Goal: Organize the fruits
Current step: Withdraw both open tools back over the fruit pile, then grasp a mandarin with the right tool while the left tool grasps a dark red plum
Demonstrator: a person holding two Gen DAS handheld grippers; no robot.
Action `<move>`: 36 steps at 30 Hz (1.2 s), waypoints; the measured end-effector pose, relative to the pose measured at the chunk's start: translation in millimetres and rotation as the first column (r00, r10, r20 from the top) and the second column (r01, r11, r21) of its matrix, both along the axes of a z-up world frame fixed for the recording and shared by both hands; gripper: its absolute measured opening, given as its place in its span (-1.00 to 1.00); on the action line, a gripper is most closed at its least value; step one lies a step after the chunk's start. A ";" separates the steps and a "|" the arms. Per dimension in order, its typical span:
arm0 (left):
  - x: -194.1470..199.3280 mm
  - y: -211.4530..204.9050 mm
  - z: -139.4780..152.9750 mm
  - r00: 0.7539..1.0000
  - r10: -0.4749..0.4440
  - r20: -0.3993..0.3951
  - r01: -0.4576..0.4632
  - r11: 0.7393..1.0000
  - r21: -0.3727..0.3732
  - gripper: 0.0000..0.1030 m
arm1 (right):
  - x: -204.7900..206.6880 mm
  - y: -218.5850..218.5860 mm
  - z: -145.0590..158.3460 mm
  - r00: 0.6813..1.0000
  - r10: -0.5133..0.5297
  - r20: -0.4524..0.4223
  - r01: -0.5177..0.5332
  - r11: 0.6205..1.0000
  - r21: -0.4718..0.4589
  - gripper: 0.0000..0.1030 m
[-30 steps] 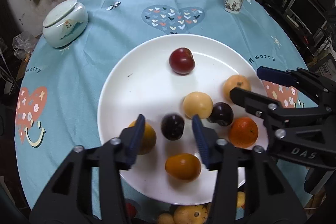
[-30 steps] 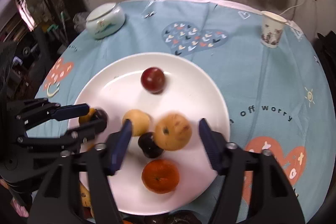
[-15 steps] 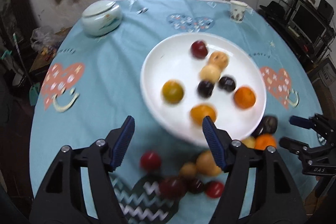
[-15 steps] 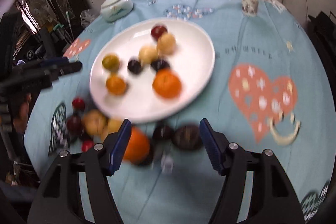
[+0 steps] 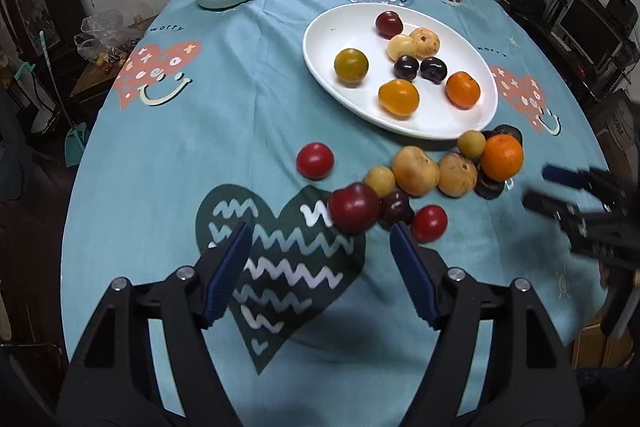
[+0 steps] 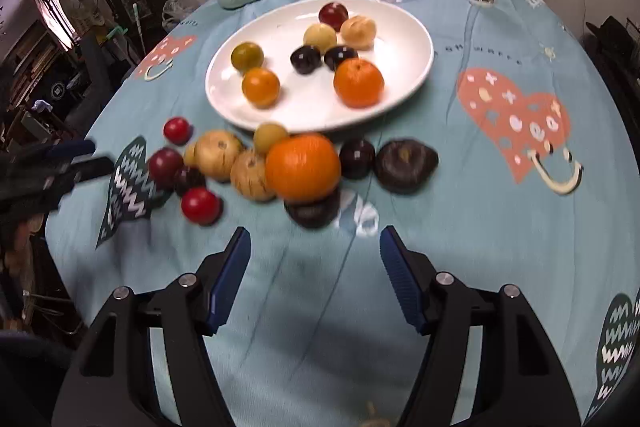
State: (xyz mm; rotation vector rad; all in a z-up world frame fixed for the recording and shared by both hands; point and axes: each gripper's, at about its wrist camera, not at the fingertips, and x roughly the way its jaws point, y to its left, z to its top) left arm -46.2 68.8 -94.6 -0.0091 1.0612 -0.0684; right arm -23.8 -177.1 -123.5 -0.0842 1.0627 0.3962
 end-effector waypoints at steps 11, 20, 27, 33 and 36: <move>-25.9 19.8 -6.7 0.998 0.058 -0.038 -0.058 0.998 -0.005 0.44 | 41.1 23.2 -19.6 0.999 0.011 -0.040 -0.013 0.999 -0.040 0.15; 10.3 -5.2 -24.7 0.999 0.004 -0.054 -0.006 0.999 -0.037 0.45 | 18.8 16.3 -11.0 0.999 0.031 -0.039 -0.031 1.000 0.006 -0.10; 49.1 -13.3 -42.6 0.993 0.016 -0.117 -0.031 0.991 -0.128 0.15 | -1.2 -0.2 -8.0 0.998 -0.001 -0.062 0.003 1.000 0.025 -0.10; 55.3 -5.9 -54.8 0.986 0.020 -0.165 -0.053 0.979 -0.197 -0.23 | -6.1 -1.8 -9.1 0.997 -0.002 -0.072 0.004 0.999 0.034 -0.10; 51.7 -5.6 -51.7 0.988 0.025 -0.154 -0.053 0.982 -0.179 -0.24 | -5.6 3.7 -10.1 0.997 0.018 -0.074 -0.016 0.999 0.032 -0.10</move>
